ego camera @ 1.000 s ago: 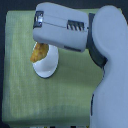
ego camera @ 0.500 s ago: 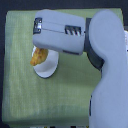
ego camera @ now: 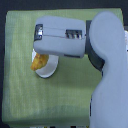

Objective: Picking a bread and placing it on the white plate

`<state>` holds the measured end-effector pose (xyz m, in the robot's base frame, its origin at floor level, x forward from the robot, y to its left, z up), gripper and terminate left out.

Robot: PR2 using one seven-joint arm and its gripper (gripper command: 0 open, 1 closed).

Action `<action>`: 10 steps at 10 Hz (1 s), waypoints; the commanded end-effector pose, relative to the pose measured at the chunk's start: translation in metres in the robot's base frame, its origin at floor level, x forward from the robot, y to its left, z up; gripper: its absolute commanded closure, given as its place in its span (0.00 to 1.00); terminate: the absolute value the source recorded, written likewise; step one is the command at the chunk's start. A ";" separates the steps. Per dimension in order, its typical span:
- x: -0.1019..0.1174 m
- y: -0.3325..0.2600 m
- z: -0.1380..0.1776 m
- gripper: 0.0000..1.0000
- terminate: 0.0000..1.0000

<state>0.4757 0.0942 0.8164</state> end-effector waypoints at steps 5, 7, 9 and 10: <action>0.007 -0.008 -0.008 0.00 0.00; 0.009 -0.015 -0.001 0.00 0.00; 0.016 -0.022 0.020 0.00 0.00; 0.020 -0.039 0.053 0.00 0.00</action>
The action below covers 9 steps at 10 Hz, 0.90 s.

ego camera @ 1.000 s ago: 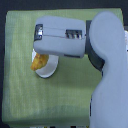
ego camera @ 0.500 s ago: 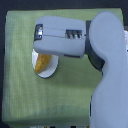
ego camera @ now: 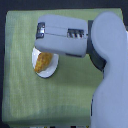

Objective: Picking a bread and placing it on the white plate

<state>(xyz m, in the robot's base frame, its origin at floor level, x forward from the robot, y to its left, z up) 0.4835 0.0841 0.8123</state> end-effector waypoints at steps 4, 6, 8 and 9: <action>0.020 -0.050 0.122 0.00 0.00; 0.004 -0.075 0.137 0.00 0.00; -0.018 -0.105 0.145 0.00 0.00; -0.024 -0.132 0.147 0.00 0.00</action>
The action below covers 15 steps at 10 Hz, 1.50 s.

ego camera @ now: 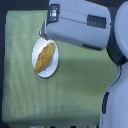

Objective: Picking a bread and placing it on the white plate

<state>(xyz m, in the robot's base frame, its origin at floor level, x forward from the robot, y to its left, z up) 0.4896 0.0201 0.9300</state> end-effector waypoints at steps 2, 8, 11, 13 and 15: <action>-0.046 -0.111 0.028 0.00 0.00; -0.063 -0.230 0.023 0.00 0.00; -0.069 -0.277 0.035 0.00 0.00; -0.068 -0.307 0.042 0.00 0.00; -0.064 -0.310 0.043 0.00 0.00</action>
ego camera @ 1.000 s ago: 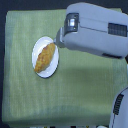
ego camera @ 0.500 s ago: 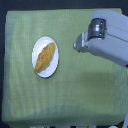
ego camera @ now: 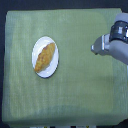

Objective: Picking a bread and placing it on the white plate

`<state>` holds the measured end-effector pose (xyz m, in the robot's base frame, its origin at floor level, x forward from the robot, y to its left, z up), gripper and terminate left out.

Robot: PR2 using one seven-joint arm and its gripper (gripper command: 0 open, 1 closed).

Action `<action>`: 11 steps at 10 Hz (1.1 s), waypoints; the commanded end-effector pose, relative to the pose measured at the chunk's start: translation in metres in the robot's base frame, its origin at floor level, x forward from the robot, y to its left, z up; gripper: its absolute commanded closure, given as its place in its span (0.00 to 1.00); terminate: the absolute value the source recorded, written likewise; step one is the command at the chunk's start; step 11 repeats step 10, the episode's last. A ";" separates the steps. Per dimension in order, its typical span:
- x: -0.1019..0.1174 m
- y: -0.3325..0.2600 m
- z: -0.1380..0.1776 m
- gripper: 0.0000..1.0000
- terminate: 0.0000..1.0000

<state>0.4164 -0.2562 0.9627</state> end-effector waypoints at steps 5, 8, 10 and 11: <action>0.014 -0.030 -0.006 0.00 0.00; 0.013 -0.008 -0.016 0.00 0.00; 0.013 -0.002 -0.018 0.00 1.00; 0.013 -0.002 -0.018 0.00 1.00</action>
